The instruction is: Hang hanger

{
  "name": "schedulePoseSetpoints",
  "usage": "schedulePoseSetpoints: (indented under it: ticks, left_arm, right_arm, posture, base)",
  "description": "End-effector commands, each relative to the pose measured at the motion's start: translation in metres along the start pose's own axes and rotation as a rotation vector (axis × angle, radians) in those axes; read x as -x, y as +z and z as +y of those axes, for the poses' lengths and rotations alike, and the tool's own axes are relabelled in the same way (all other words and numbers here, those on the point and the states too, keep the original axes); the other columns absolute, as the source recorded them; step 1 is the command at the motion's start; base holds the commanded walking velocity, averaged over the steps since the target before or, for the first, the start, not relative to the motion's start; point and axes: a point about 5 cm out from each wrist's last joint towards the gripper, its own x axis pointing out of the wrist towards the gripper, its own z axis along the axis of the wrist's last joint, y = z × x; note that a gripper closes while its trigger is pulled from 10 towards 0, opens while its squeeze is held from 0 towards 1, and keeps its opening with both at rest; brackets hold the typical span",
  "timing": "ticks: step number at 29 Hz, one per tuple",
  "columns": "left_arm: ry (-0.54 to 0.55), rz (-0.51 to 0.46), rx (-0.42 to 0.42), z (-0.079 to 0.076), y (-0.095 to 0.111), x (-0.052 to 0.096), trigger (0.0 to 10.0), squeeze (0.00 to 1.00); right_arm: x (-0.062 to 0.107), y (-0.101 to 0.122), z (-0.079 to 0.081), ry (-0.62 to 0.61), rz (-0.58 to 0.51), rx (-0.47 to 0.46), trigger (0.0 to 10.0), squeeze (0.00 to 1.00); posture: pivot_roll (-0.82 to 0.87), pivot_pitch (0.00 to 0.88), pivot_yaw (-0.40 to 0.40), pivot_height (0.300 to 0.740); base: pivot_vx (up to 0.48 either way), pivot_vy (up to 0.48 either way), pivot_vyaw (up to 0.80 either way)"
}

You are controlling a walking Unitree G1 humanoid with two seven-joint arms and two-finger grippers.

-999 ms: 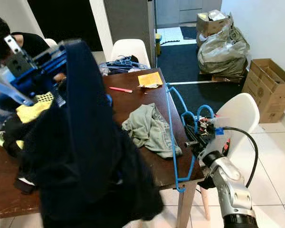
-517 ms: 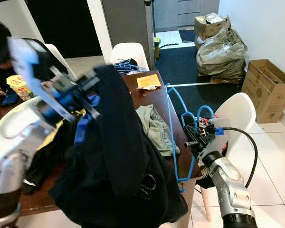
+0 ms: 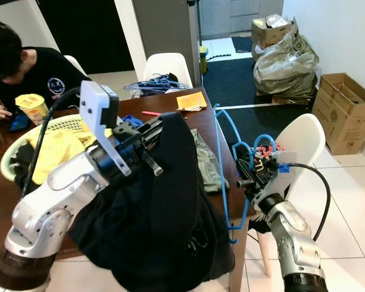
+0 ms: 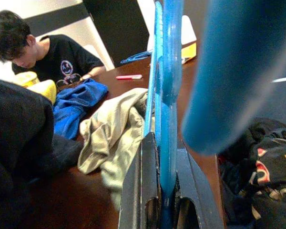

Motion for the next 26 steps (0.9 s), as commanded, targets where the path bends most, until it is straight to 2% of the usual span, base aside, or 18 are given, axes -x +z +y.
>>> schedulePoseSetpoints:
  ticks: [1,16,26]
  left_arm:
    - [0.015,0.026,0.004,0.002,-0.006,0.002,10.0,0.00]
    - [0.011,0.059,0.018,-0.005,-0.021,0.001,10.0,0.00]
    - [0.016,0.123,0.068,-0.010,-0.046,0.005,10.0,0.00]
  right_arm:
    - [0.001,-0.008,0.001,0.001,0.020,-0.032,10.0,0.00]
    - [0.002,-0.008,0.000,-0.004,0.015,-0.048,10.0,0.00]
    - [0.002,-0.008,-0.001,-0.013,0.023,-0.054,10.0,0.00]
  posture:
    - [-0.04,0.009,0.099,0.740]
    - [-0.05,0.010,0.104,0.740]
    - [-0.05,0.012,0.103,0.740]
  base:
    - [-0.368,0.000,0.00]
    - [-0.367,0.000,0.00]
    - [-0.372,0.000,0.00]
